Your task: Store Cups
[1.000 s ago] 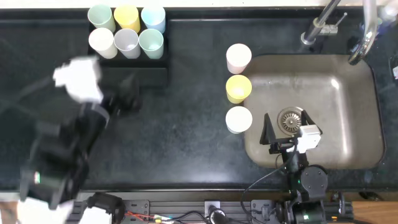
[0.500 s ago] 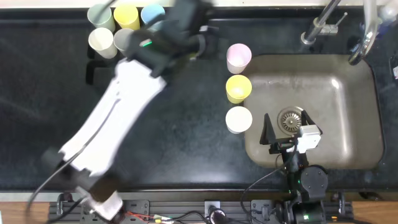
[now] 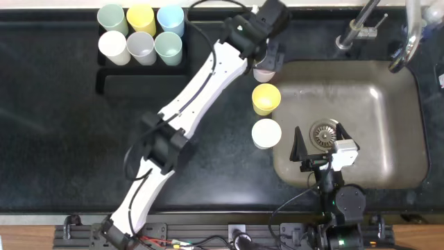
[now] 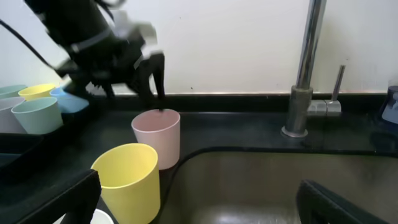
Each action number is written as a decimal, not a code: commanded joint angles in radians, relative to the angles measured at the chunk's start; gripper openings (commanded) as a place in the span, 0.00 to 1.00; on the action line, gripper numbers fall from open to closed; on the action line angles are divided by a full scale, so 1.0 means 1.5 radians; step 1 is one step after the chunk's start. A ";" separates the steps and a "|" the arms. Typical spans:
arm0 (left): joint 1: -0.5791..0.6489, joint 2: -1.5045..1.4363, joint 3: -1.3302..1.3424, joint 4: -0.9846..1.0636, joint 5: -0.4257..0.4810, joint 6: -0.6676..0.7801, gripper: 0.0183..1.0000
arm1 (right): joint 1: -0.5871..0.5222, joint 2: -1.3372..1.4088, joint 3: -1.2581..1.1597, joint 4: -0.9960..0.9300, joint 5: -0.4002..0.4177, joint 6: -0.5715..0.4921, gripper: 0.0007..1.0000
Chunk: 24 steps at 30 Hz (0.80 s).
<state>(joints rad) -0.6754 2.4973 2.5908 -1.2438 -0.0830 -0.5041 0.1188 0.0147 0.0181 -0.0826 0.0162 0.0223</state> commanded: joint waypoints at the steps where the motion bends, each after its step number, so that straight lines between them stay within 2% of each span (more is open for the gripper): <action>1: -0.001 0.020 0.029 -0.003 -0.018 -0.035 0.88 | 0.004 -0.006 -0.009 0.003 0.007 0.000 1.00; 9: -0.001 0.021 0.036 -0.018 -0.053 -0.067 0.71 | 0.004 -0.006 -0.009 0.003 0.007 0.000 1.00; 16: 0.000 0.038 0.035 -0.003 -0.053 -0.067 0.63 | 0.004 -0.006 -0.009 0.003 0.007 0.000 1.00; 24: 0.001 0.050 0.035 -0.001 -0.050 -0.067 0.36 | 0.004 -0.006 -0.009 0.003 0.007 0.000 1.00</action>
<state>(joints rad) -0.6743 2.5538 2.6209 -1.2427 -0.1471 -0.6018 0.1188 0.0147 0.0181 -0.0826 0.0158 0.0227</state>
